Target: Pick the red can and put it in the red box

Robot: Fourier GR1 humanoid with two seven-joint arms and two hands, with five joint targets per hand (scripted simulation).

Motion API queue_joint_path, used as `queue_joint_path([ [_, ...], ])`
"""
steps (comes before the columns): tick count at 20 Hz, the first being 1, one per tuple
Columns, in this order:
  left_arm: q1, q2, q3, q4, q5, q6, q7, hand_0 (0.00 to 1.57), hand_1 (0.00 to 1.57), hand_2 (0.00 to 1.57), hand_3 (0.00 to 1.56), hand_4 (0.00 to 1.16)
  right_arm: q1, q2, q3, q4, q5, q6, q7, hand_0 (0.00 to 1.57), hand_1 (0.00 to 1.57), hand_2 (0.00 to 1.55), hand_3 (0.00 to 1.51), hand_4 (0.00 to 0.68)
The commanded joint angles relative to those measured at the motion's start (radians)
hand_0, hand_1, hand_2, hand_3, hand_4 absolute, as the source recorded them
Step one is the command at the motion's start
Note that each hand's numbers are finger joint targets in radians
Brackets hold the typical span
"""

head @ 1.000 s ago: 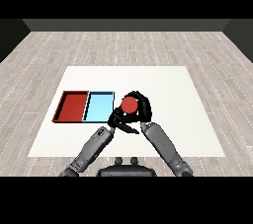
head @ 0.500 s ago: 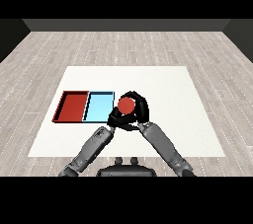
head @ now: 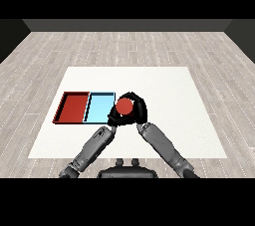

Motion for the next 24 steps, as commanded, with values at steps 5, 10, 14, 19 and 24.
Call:
queue_joint_path([
  [5, -0.1, -0.02, 0.06, 0.097, 0.032, -0.03, 0.0, 1.57, 1.57, 1.57, 1.5, 1.13, 0.049, -0.002, -0.06, 0.044, -0.032, 0.094, -0.088, 1.57, 1.57, 1.47, 1.4, 0.631],
  [10, -0.025, -0.02, 0.007, 0.061, 0.018, 0.026, -0.067, 1.57, 1.57, 1.57, 1.49, 1.13, -0.025, 0.011, -0.007, 0.005, -0.017, -0.025, 0.036, 1.42, 1.42, 1.35, 1.28, 0.172],
  [14, -0.014, -0.02, -0.005, 0.006, -0.007, 0.041, -0.021, 1.57, 1.57, 1.57, 1.5, 1.13, 0.009, -0.022, 0.006, 0.01, 0.077, 0.061, 0.114, 0.0, 0.0, 0.0, 0.0, 0.0],
  [19, -0.006, -0.02, -0.027, -0.024, -0.024, 0.072, 0.005, 1.57, 1.57, 1.57, 1.49, 1.13, 0.059, 0.011, 0.016, -0.046, 0.159, 0.061, 0.151, 0.0, 0.0, 0.0, 0.0, 0.0],
  [24, 0.022, -0.02, -0.035, 0.024, 0.002, 0.046, -0.086, 1.57, 1.57, 1.57, 1.5, 1.13, 0.053, 0.011, -0.028, -0.006, 0.093, 0.029, 0.068, 0.0, 0.0, 0.0, 0.0, 0.0],
])
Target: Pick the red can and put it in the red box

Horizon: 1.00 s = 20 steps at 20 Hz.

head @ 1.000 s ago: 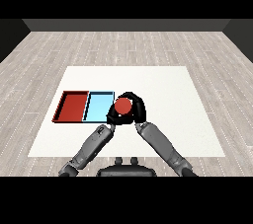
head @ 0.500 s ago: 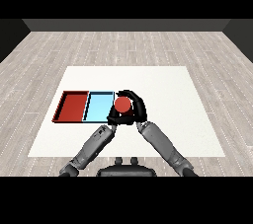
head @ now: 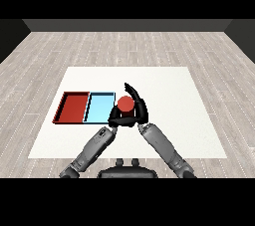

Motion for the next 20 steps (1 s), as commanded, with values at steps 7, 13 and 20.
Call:
queue_joint_path([
  [7, 0.014, 0.014, 0.062, -0.065, -0.044, -0.074, -0.002, 1.57, 1.57, 1.57, 1.49, 1.14, 0.052, -0.028, -0.095, -0.064, 0.036, 0.054, 0.031, 0.0, 0.0, 0.0, 0.0, 0.0],
  [13, 0.021, -0.004, 0.089, -0.029, -0.084, -0.064, 0.016, 1.57, 1.57, 1.57, 1.48, 1.14, 0.134, -0.047, -0.149, -0.262, 0.005, 0.093, 0.085, 0.0, 0.0, 0.0, 0.0, 0.0],
  [20, 0.018, 0.041, 0.152, -0.091, -0.12, -0.078, 0.08, 1.57, 1.57, 1.57, 1.47, 1.15, 0.208, -0.125, -0.323, -0.311, -0.109, 0.216, -0.009, 0.0, 0.0, 0.0, 0.0, 0.0],
])
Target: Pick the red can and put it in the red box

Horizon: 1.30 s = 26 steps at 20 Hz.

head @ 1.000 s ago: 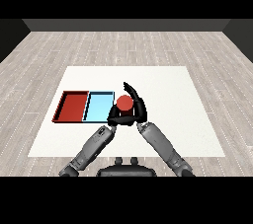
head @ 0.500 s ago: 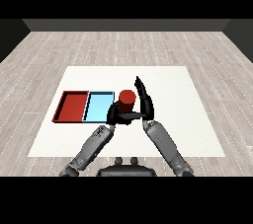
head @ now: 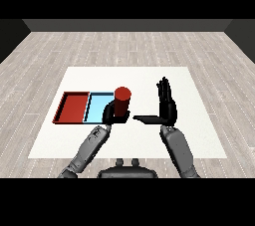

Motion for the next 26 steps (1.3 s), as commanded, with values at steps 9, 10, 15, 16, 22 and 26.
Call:
queue_joint_path([
  [9, -0.05, 0.194, 0.217, 0.004, -0.028, -0.024, 0.111, 1.57, 1.57, 1.57, 1.46, 1.12, 0.312, -0.118, -0.195, -0.051, -0.115, 0.137, -0.16, 0.0, 0.0, 0.0, 0.0, 0.0],
  [10, -0.01, 0.236, 0.233, 0.012, -0.029, -0.046, 0.096, 1.57, 1.57, 1.57, 1.47, 1.12, 0.343, -0.102, -0.162, -0.094, -0.087, 0.111, -0.14, 0.0, 0.0, 0.0, 0.0, 0.0],
  [15, -0.083, 0.375, 0.313, 0.181, -0.077, -0.067, 0.164, 1.57, 1.57, 1.56, 1.47, 1.14, 0.341, -0.126, -0.218, -0.076, -0.114, 0.13, -0.133, 0.0, 0.0, 0.0, 0.0, 0.0],
  [16, -0.085, 0.412, 0.344, 0.194, -0.069, -0.08, 0.173, 1.57, 1.57, 1.55, 1.47, 1.14, 0.356, -0.129, -0.215, -0.061, -0.117, 0.157, -0.176, 0.0, 0.0, 0.0, 0.0, 0.0],
  [22, -0.149, 0.466, 0.395, 0.496, -0.152, -0.038, 0.138, 1.57, 1.57, 1.55, 1.48, 1.06, 0.364, -0.093, -0.184, -0.078, -0.089, 0.117, -0.128, 0.0, 0.0, 0.0, 0.0, 0.0],
  [26, -0.217, 0.492, 0.459, 0.73, -0.158, -0.068, 0.05, 1.57, 1.57, 1.54, 1.46, 1.02, 0.308, -0.104, -0.207, 0.004, -0.087, 0.147, -0.161, 0.0, 0.0, 0.0, 0.0, 0.0],
])
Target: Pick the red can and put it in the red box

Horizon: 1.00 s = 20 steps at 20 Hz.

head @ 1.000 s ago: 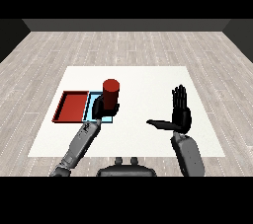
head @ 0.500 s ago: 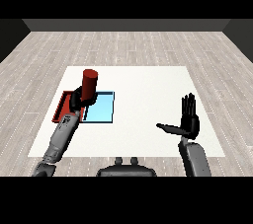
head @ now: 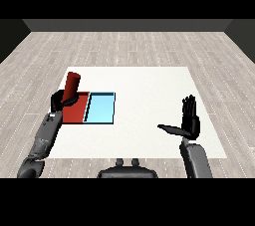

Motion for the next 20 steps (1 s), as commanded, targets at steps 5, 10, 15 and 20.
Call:
queue_joint_path([
  [5, -0.168, 0.007, 0.022, 0.454, -0.084, -0.027, -0.037, 1.52, 1.52, 1.45, 1.38, 1.02, -0.112, 0.021, 0.031, 0.132, 0.094, -0.02, -0.043, 0.0, 0.0, 0.0, 0.0, 0.0],
  [10, -0.191, -0.041, 0.035, 0.622, -0.108, -0.009, -0.108, 0.83, 0.83, 0.86, 0.93, 0.82, -0.083, 0.004, 0.004, 0.217, 0.116, -0.013, -0.088, 0.0, 0.0, 0.0, 0.0, 0.0],
  [15, -0.183, -0.087, 0.062, 0.689, -0.092, -0.07, -0.185, 1.36, 1.36, 1.33, 1.11, 0.81, -0.106, 0.019, 0.018, 0.215, 0.148, -0.041, -0.076, 0.0, 0.0, 0.0, 0.0, 0.0],
  [20, -0.243, -0.006, -0.062, 0.756, -0.222, -0.207, -0.07, 0.0, 0.0, 0.0, 0.0, 0.27, -0.123, 0.013, -0.015, 0.259, 0.108, 0.003, -0.128, 0.0, 0.0, 0.0, 0.0, 0.0],
])
